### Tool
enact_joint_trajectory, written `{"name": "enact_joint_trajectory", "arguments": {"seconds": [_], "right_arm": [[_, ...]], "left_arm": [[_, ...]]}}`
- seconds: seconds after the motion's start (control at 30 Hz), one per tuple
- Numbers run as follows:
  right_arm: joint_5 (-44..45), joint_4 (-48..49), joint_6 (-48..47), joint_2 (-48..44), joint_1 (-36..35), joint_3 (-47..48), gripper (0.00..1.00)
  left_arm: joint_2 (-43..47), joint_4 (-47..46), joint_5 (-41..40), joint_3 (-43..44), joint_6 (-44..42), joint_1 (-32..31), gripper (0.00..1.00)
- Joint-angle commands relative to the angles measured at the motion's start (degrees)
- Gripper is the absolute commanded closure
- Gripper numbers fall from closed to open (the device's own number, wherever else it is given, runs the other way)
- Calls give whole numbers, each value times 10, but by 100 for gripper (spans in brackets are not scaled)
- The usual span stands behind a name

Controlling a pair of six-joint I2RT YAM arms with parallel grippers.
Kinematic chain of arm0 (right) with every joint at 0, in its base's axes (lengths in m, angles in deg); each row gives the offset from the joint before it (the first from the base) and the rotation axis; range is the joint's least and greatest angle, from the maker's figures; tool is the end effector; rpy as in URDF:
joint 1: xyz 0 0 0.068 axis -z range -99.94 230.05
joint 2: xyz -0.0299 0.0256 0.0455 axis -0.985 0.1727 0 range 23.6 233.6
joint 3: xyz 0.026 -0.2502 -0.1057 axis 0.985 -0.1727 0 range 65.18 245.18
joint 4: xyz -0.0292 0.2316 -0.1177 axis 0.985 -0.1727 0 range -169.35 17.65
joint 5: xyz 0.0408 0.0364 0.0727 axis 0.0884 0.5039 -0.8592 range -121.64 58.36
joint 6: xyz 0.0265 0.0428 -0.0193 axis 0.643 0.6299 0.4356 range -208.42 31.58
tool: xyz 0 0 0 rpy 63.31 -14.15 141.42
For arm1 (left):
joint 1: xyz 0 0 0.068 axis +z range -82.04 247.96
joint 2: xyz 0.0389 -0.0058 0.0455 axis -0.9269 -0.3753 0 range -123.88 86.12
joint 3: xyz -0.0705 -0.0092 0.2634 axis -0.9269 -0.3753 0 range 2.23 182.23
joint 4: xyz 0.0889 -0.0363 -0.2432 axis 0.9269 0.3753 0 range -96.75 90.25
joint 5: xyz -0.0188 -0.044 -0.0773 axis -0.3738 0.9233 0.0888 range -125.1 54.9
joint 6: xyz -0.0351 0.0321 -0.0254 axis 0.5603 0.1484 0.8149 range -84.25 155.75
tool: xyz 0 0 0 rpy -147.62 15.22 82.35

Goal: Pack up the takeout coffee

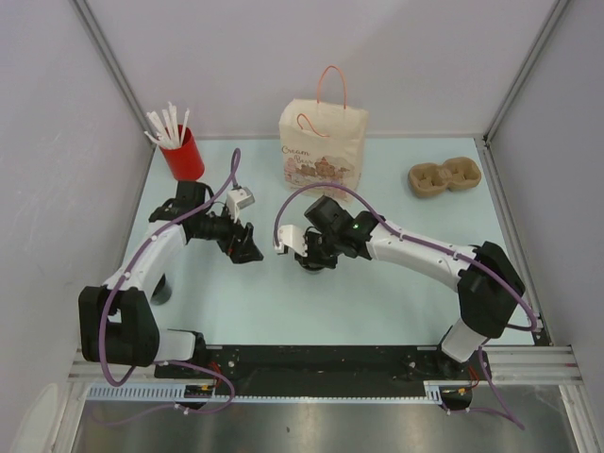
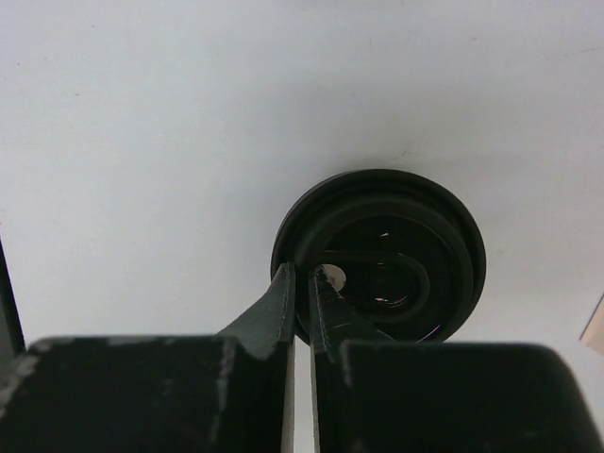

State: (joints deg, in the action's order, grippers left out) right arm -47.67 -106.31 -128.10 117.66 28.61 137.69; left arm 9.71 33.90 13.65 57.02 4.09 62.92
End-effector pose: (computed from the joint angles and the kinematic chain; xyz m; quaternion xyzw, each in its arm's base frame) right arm 0.2105 0.2797 0.2535 -0.7042 0.6326 0.1625 0.2784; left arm 0.2497 -0.0490 0.2493 0.3723 0.8082 -0.3397 0.3047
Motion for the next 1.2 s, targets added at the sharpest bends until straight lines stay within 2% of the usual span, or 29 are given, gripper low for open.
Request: {"name": "enact_joint_trajectory", "arguments": {"seconds": [0.0, 0.2, 0.37, 0.53, 0.67, 0.87, 0.97, 1.17], "right_arm": [[17, 7, 4, 2, -1, -1, 99], [85, 9, 65, -9, 0, 13, 100], [77, -61, 102, -29, 33, 49, 100], [76, -138, 128, -43, 101, 98, 100], [72, -161, 143, -54, 177, 102, 100], [71, -133, 175, -63, 302, 77, 100], [78, -105, 188, -64, 335, 62, 100], [107, -81, 203, -51, 352, 40, 100]], "left_arm": [[1, -16, 29, -5, -24, 6, 1], [-1, -21, 29, -7, -24, 9, 0], [-5, -22, 28, -8, -24, 10, 1], [-6, -24, 28, -10, -24, 10, 0], [0, -27, 28, -12, -24, 10, 0], [3, -25, 32, -13, -26, 11, 0], [3, -26, 33, -13, -25, 11, 0], [1, -26, 35, -14, -28, 12, 1]]}}
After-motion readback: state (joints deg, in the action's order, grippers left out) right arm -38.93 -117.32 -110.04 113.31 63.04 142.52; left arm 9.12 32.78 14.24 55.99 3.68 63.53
